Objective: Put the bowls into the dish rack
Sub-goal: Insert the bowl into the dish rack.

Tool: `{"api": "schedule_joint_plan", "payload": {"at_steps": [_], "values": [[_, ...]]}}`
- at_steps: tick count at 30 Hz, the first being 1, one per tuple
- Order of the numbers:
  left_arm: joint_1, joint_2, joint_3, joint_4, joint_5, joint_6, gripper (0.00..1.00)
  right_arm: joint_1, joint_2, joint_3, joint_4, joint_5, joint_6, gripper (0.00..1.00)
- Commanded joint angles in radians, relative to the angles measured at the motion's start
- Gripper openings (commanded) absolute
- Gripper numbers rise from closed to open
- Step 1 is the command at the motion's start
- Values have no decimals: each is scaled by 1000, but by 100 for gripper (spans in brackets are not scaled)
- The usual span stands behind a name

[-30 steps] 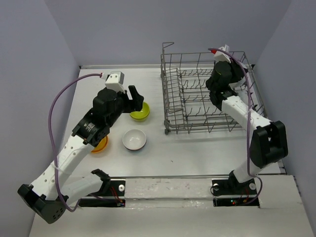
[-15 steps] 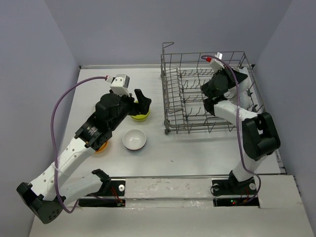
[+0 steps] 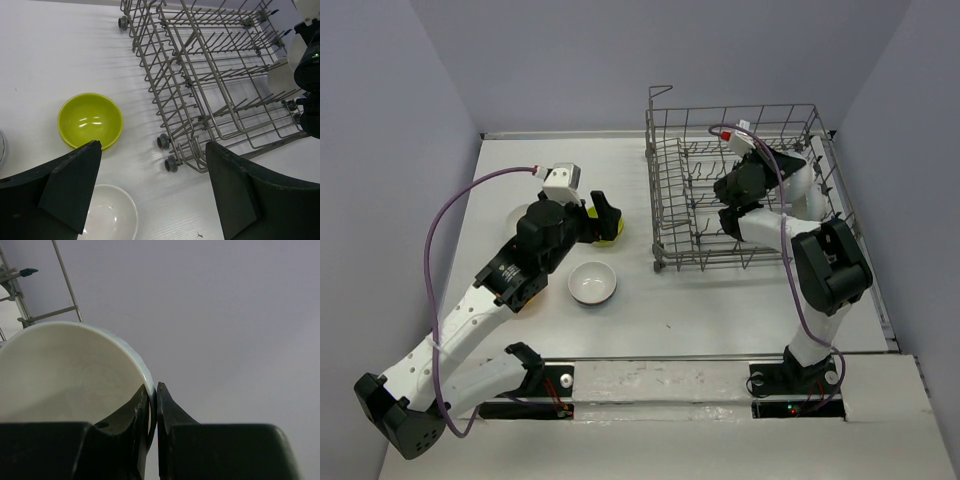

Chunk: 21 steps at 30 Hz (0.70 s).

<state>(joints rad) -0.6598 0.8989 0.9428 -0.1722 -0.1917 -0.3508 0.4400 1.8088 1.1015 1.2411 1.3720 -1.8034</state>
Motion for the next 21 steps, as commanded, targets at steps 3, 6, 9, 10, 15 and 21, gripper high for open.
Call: {"api": "schedule_joint_plan", "payload": {"at_steps": [3, 6, 9, 10, 15, 21], "values": [[-6, -17, -7, 50, -14, 13, 95, -1, -8, -15, 167, -11, -7, 1], [-9, -11, -9, 50, -12, 13, 95, -1, -3, -45, 199, -14, -17, 1], [-11, -9, -10, 46, -14, 15, 95, -11, -8, -77, 219, -17, -25, 1], [-12, -9, -10, 46, -15, 15, 95, -20, -11, -86, 221, -19, -25, 1], [-15, -3, -12, 48, -5, 16, 95, -29, -8, -109, 251, -21, -28, 1], [-17, 3, -18, 46, -11, 18, 95, -50, 24, -83, 281, -36, -43, 1]]}}
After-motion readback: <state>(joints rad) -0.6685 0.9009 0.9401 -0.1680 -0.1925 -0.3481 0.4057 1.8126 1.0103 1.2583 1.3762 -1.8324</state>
